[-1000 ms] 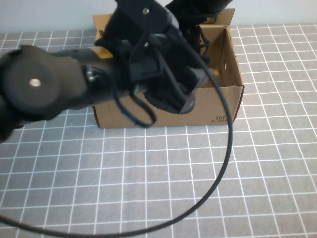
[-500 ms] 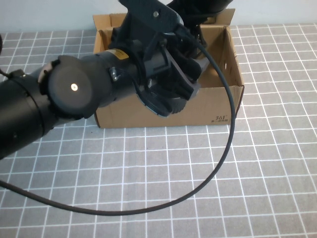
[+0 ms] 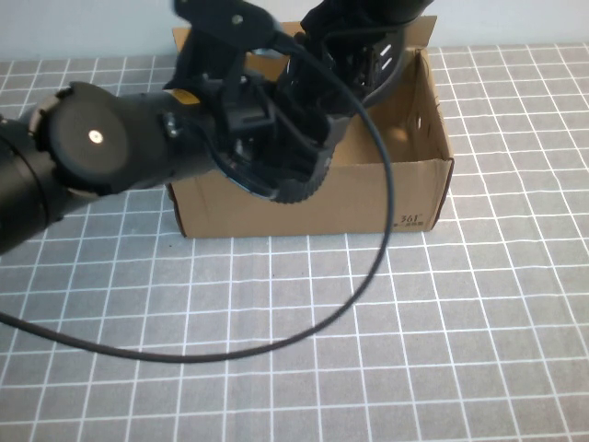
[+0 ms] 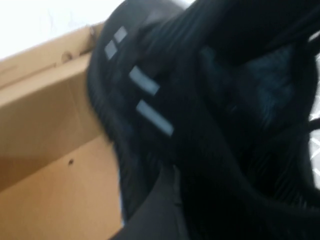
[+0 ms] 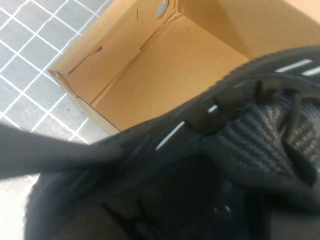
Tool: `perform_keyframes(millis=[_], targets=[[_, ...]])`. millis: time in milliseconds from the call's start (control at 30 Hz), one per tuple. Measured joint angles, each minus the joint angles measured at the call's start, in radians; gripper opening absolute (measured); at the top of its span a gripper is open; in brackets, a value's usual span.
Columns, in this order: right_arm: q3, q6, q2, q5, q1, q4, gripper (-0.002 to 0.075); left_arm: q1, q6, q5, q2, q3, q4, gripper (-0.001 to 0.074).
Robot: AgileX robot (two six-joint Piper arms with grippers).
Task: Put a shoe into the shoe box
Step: Hand over the shoe
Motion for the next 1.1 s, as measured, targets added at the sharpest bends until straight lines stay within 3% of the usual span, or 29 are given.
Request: perform_keyframes(millis=[233, 667, 933, 1100], targets=[[0.000, 0.000, 0.000, 0.000, 0.000, 0.000, -0.0001, 0.021, -0.003, 0.027, 0.000, 0.000, 0.008, 0.0669], [0.000, 0.000, 0.000, 0.002, 0.000, -0.001, -0.0001, 0.021, 0.187, 0.068, 0.004, 0.000, 0.011, 0.0656], [0.000, 0.000, 0.000, 0.002, 0.000, 0.000, -0.0001, 0.021, 0.202, 0.036, 0.004, 0.000, 0.011, 0.0426], [0.000, 0.000, 0.000, 0.002, 0.000, 0.002, -0.0001, 0.021, 0.202, 0.028, 0.004, 0.000, 0.011, 0.0375]])
